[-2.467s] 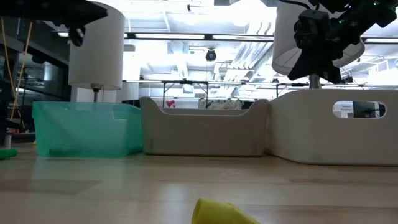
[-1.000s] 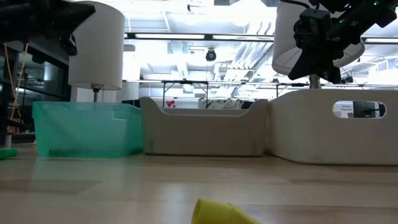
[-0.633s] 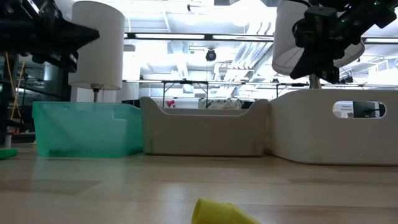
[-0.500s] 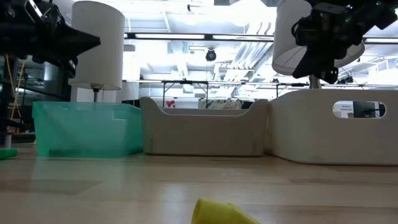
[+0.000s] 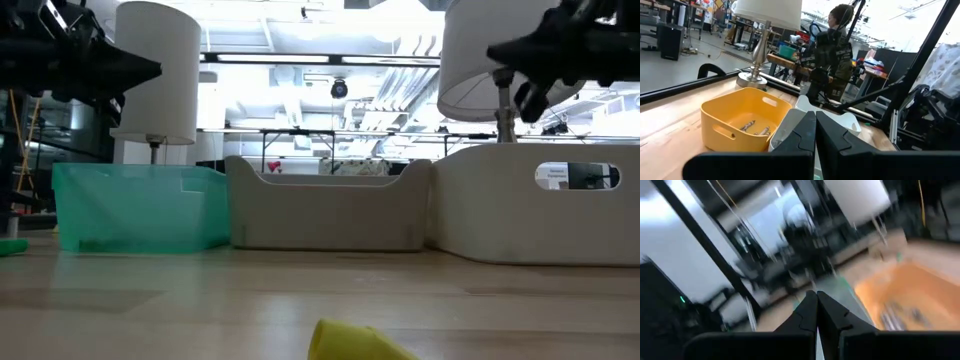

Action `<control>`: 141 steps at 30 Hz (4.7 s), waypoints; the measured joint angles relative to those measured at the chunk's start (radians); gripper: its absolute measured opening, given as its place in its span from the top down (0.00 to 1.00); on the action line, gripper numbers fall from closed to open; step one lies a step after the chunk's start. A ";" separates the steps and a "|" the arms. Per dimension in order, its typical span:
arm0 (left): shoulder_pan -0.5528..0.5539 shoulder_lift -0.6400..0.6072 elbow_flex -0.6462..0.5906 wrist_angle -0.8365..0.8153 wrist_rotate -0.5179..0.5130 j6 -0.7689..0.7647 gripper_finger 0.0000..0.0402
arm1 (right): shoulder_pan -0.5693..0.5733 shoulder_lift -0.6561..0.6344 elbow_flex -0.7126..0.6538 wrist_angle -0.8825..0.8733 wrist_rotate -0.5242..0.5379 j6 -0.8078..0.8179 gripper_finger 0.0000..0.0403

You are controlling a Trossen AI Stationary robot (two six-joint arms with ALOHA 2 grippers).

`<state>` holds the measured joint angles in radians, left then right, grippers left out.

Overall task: Sort crayons
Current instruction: Return to Home Position

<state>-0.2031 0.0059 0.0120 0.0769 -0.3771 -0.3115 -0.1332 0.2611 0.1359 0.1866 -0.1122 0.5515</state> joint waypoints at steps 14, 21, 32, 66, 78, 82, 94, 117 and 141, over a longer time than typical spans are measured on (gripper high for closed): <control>0.000 0.000 0.000 -0.003 0.000 0.000 1.00 | 0.108 -0.253 -0.126 0.036 0.074 -0.162 1.00; 0.000 0.000 0.000 -0.005 0.000 0.000 1.00 | 0.123 -0.249 -0.126 -0.069 0.266 -0.292 1.00; 0.000 0.000 0.000 -0.006 0.000 0.000 1.00 | 0.123 -0.242 -0.125 -0.152 0.260 -0.281 1.00; 0.000 0.001 0.001 -0.016 0.000 0.000 1.00 | 0.123 -0.253 -0.125 -0.154 0.259 -0.282 1.00; 0.000 0.001 0.001 -0.016 0.000 0.000 1.00 | 0.123 -0.253 -0.125 -0.154 0.259 -0.281 1.00; 0.000 0.001 0.001 -0.016 0.000 0.000 1.00 | 0.123 -0.253 -0.124 -0.154 0.259 -0.282 1.00; 0.000 0.001 0.001 -0.016 0.000 0.000 1.00 | 0.123 -0.253 -0.124 -0.154 0.259 -0.282 1.00; 0.000 0.001 0.000 -0.016 0.000 0.000 1.00 | 0.123 -0.253 -0.124 -0.154 0.259 -0.282 1.00; 0.000 0.001 0.000 -0.016 0.000 0.000 1.00 | 0.123 -0.253 -0.124 -0.154 0.259 -0.281 1.00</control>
<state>-0.2035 0.0071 0.0120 0.0607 -0.3770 -0.3115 -0.0103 0.0082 0.0116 0.0326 0.1464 0.2703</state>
